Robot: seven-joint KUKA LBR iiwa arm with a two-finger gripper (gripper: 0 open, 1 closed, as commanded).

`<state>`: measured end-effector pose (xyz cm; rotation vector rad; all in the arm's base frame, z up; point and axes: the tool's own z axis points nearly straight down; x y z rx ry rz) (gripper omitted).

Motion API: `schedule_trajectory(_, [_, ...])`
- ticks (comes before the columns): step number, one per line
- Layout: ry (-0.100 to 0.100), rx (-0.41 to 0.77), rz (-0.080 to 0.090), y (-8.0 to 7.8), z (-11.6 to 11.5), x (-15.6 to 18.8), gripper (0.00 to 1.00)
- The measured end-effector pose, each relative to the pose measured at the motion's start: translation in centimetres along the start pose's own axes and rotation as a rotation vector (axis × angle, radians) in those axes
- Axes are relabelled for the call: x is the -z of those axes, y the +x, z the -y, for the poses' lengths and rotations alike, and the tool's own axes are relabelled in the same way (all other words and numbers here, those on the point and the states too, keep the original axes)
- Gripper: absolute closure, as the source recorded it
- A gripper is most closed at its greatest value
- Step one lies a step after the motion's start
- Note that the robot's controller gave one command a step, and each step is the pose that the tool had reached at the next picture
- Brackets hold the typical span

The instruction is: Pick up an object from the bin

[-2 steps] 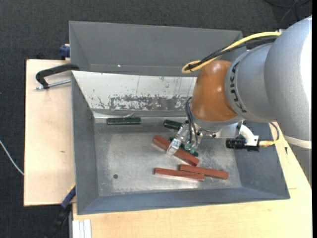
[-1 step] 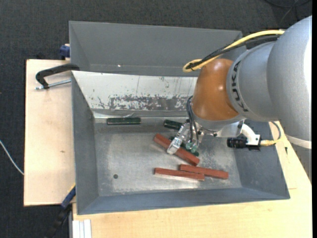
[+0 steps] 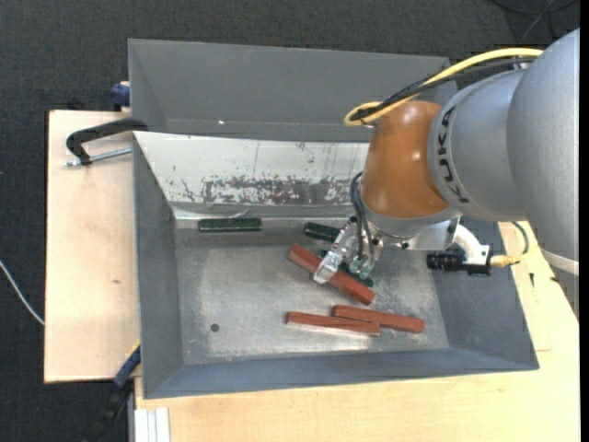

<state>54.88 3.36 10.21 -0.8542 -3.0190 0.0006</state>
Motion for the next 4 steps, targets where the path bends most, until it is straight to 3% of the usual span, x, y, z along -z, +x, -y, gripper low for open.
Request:
schedule_trajectory(2, [-0.006, 0.000, 0.008, -0.2, -0.1, 4.0, 1.00])
schedule_trajectory(4, [-0.005, 0.001, 0.007, -0.2, -0.2, 5.5, 1.00])
